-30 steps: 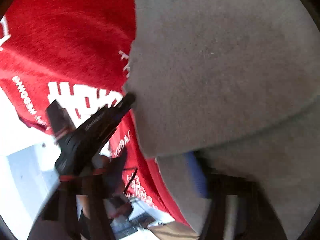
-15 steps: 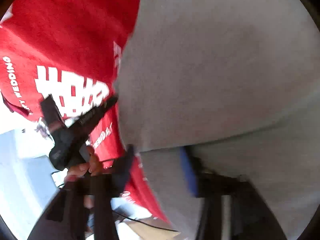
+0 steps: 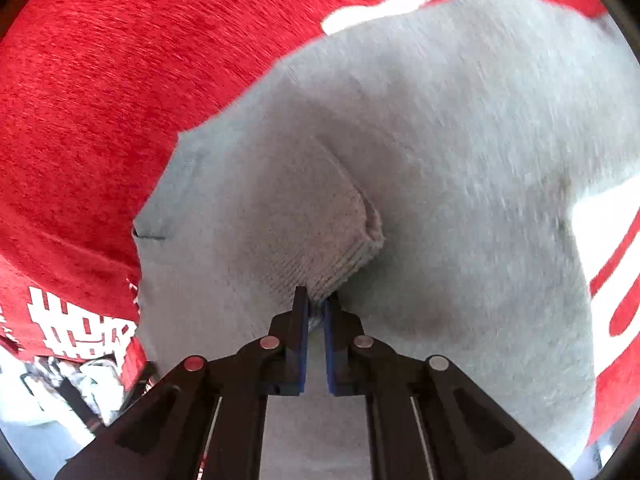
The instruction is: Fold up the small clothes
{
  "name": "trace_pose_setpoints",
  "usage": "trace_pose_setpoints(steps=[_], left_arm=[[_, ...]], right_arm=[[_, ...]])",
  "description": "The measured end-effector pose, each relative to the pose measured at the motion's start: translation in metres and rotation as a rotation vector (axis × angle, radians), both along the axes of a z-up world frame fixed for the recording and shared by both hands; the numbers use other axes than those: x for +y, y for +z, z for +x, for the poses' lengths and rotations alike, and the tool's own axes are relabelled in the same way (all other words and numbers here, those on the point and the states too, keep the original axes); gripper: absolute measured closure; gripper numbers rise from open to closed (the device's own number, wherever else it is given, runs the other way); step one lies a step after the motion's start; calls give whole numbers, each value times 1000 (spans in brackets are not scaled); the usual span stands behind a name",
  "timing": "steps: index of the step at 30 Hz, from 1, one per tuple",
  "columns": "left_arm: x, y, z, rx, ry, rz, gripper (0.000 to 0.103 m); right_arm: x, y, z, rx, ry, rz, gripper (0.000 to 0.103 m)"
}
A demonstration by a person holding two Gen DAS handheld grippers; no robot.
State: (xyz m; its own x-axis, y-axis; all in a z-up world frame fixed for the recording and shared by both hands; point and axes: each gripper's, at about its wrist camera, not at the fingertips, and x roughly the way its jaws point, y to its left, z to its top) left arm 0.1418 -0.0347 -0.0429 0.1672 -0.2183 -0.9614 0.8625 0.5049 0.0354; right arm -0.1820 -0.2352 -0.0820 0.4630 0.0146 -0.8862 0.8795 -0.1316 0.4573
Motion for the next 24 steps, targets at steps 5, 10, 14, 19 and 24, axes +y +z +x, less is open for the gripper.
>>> trace_pose_setpoints(steps=[5,10,14,19,24], left_arm=[[6,10,-9,-14,10,20,95],[11,30,-26,-16,-6,15,95],[15,45,-47,-1,5,36,95],[22,52,-64,6,-14,7,95],[28,56,-83,-18,-6,41,2]], right_arm=[[8,10,-29,43,-45,5,92],[16,19,-33,57,-8,27,88],[29,28,-28,63,45,14,43],[45,43,-25,62,111,-17,40],[53,56,-21,54,139,-50,25]])
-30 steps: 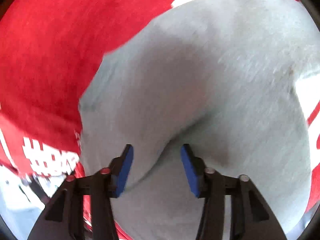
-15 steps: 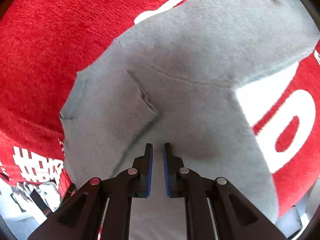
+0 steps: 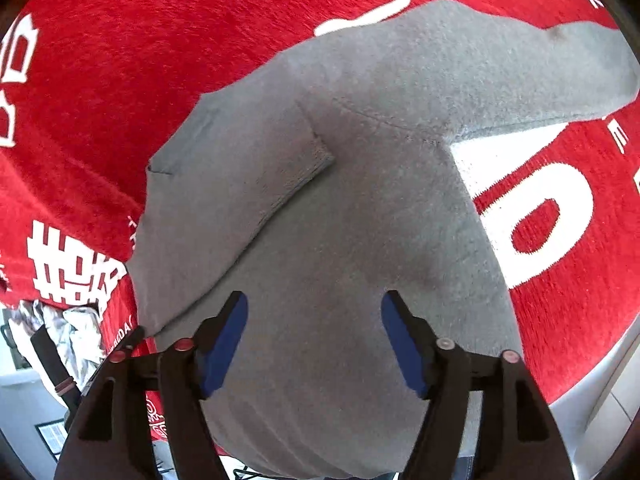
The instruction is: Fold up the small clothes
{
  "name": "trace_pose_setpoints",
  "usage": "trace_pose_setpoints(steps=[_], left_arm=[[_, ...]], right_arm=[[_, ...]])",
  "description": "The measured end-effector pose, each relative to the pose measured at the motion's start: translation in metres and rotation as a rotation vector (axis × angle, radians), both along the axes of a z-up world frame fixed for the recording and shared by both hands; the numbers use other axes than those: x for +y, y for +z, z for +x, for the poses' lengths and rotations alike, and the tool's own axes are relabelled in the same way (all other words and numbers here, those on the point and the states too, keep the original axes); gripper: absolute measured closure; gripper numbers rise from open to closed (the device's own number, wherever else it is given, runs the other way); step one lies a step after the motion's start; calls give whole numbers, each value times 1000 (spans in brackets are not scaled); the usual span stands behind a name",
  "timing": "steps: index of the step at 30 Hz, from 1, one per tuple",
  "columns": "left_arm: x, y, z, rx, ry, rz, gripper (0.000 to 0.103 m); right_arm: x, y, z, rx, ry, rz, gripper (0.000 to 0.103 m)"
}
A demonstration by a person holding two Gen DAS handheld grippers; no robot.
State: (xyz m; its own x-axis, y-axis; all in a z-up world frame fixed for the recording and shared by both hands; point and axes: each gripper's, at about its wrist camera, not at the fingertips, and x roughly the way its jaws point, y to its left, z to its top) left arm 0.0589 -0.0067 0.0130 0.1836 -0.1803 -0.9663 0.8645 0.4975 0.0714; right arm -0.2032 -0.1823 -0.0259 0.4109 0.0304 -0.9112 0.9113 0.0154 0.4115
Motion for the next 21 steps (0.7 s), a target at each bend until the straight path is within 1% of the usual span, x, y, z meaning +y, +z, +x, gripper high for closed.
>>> trace_pose_setpoints(steps=[1,4,7,8,9,10,12,14,17,21], left_arm=[[1,1,-1,-10,-9,-4,1],[3,3,-7,-15,-18,1,1],[5,9,-13,-56,-5,7,1],[6,10,-13,-65,5,15,1],[6,10,-12,-70,19,27,1],[7,9,-12,-66,36,40,1],[8,7,-12,-42,36,44,1],[7,6,-16,-38,18,48,1],[7,8,-26,-21,-30,43,1],[6,9,-40,-8,-80,44,1]], right_arm=[[1,2,0,-4,5,-6,23],[6,9,2,-5,22,-24,22],[12,15,2,-8,34,-43,18],[15,17,2,-12,36,-52,15],[16,18,2,-13,39,-57,4],[19,20,3,-17,41,-65,0],[25,24,2,-55,39,-80,0],[32,25,1,-78,39,-66,0],[39,23,-3,-99,33,-32,0],[45,16,-12,-115,-7,1,0]])
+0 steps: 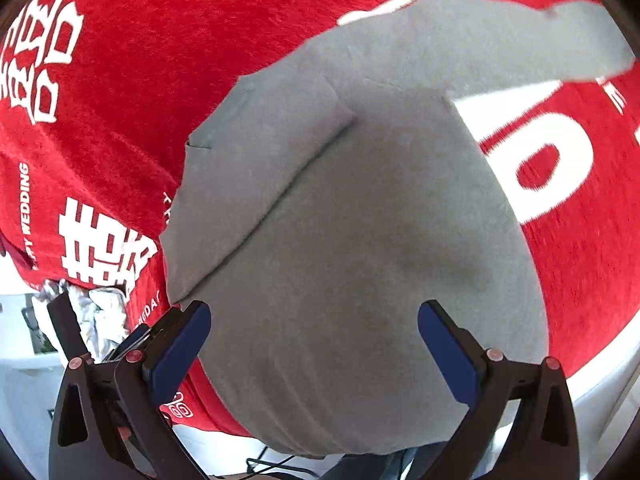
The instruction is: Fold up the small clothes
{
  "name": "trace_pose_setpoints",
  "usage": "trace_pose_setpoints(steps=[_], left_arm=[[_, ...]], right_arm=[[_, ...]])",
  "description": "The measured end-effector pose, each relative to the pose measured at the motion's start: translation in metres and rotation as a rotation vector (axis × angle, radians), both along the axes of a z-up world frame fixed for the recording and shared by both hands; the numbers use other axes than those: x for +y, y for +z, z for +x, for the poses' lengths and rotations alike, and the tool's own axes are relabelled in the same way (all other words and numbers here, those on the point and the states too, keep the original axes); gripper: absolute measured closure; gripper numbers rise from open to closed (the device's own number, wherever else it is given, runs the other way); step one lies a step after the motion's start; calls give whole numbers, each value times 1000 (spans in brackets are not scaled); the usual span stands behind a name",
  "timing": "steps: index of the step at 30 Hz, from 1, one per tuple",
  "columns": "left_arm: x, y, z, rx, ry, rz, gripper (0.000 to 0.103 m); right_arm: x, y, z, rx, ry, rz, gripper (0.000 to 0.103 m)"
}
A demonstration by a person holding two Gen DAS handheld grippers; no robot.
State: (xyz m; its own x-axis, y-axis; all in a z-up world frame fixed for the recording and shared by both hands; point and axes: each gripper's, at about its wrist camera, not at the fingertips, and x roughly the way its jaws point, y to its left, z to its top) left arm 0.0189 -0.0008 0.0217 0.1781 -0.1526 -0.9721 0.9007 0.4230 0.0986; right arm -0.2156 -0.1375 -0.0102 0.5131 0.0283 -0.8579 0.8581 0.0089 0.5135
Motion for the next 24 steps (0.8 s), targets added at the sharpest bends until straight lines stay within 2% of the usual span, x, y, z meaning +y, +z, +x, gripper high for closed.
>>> trace_pose_setpoints(steps=[4,10,20,24], left_arm=[[-5,-2,-14,17,-21,15,1],[-27,-3,-41,23,-28,30,1],[-97,-7,-114,58,-97,55,1],[-129,-9,-145,105,-133,63,1]], right_arm=[[-1,-8,-16,13,-37,33,0],[-23,-24,-48,-17,-62,86,0],[-89,-29,-134,14,-158,68,0],[-116,-33,-173,10,-220,67,0]])
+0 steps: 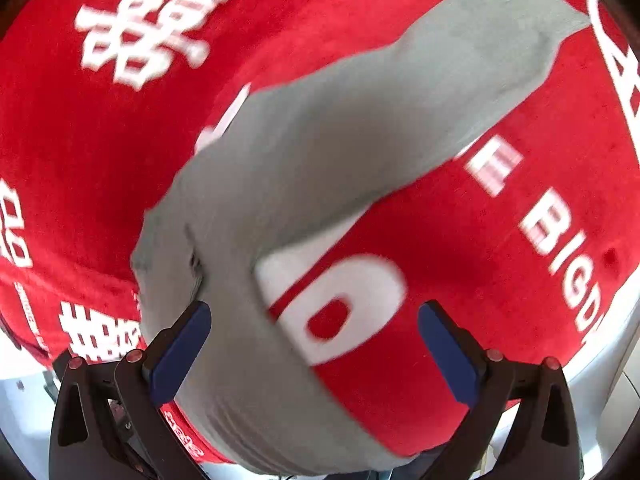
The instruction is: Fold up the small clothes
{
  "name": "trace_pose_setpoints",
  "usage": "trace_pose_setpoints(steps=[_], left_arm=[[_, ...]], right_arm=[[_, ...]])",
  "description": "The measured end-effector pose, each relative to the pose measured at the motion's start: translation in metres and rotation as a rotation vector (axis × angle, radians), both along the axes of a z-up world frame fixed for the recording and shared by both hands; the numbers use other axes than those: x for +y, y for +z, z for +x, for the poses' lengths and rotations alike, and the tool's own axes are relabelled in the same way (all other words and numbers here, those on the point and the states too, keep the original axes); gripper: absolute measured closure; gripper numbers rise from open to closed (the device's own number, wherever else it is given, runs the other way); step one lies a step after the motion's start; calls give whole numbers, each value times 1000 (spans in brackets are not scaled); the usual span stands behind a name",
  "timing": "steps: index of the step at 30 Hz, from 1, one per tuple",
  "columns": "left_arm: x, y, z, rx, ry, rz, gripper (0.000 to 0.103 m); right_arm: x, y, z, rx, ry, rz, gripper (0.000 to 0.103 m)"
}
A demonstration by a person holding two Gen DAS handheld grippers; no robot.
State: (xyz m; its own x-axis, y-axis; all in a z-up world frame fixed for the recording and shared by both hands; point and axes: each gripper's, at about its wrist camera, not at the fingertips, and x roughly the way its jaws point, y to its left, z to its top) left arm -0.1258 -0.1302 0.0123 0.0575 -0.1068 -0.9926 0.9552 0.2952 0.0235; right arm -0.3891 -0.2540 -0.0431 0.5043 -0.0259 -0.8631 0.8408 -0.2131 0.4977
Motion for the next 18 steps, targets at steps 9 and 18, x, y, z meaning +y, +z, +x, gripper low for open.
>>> trace_pose_setpoints(steps=[9,18], left_arm=[[-46,-6,-41,19,-39,8,1],[-59,-18,-50,6,-36,35,1]], right_arm=[[-40,-33,-79,-76,-232,23,0],[-70,-70,-111,-210,-407,24,0]])
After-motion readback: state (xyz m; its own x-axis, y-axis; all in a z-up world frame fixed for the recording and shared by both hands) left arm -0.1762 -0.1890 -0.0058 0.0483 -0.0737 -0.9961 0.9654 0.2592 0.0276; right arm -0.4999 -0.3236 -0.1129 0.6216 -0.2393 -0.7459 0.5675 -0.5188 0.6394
